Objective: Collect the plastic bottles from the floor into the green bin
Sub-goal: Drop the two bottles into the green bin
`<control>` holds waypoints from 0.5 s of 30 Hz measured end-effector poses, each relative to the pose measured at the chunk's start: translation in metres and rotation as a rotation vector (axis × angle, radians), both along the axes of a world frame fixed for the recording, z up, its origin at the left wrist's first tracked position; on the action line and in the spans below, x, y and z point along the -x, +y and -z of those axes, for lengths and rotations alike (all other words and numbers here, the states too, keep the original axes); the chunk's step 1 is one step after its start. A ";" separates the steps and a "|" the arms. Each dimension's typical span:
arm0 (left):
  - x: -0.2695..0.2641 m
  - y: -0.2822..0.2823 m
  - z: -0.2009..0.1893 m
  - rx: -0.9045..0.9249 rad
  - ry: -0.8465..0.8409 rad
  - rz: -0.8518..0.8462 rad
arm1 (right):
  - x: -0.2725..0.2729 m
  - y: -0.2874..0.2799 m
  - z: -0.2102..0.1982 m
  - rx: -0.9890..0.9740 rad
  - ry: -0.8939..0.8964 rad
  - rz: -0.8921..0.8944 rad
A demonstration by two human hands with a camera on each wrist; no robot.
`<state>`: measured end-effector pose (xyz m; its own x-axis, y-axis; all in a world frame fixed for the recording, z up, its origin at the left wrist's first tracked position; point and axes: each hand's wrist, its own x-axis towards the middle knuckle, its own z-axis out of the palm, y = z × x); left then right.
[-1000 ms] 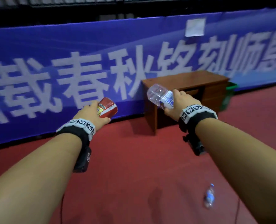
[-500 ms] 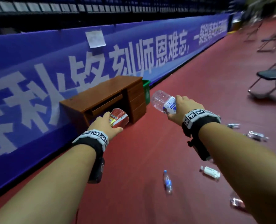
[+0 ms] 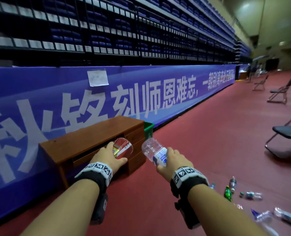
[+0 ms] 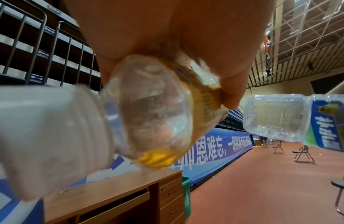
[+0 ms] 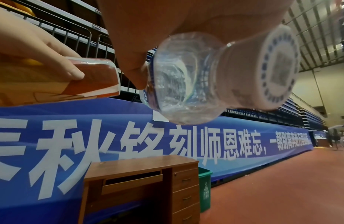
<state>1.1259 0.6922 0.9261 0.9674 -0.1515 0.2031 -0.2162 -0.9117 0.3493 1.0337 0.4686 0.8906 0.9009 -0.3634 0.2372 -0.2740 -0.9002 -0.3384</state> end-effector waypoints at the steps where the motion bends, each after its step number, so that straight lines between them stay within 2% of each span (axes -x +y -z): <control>1: -0.018 -0.006 0.002 0.014 -0.003 -0.001 | -0.017 -0.005 0.000 -0.003 -0.005 -0.014; 7: -0.137 -0.036 0.022 0.062 0.024 0.029 | -0.129 -0.022 0.002 -0.025 -0.007 -0.010; 15: -0.345 -0.052 0.017 0.094 0.038 0.086 | -0.327 -0.028 -0.026 -0.020 -0.004 0.057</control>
<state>1.4704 0.6407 0.9095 0.9588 -0.2168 0.1834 -0.2774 -0.8533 0.4415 1.3611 0.4411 0.9163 0.8778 -0.4186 0.2330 -0.3229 -0.8762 -0.3577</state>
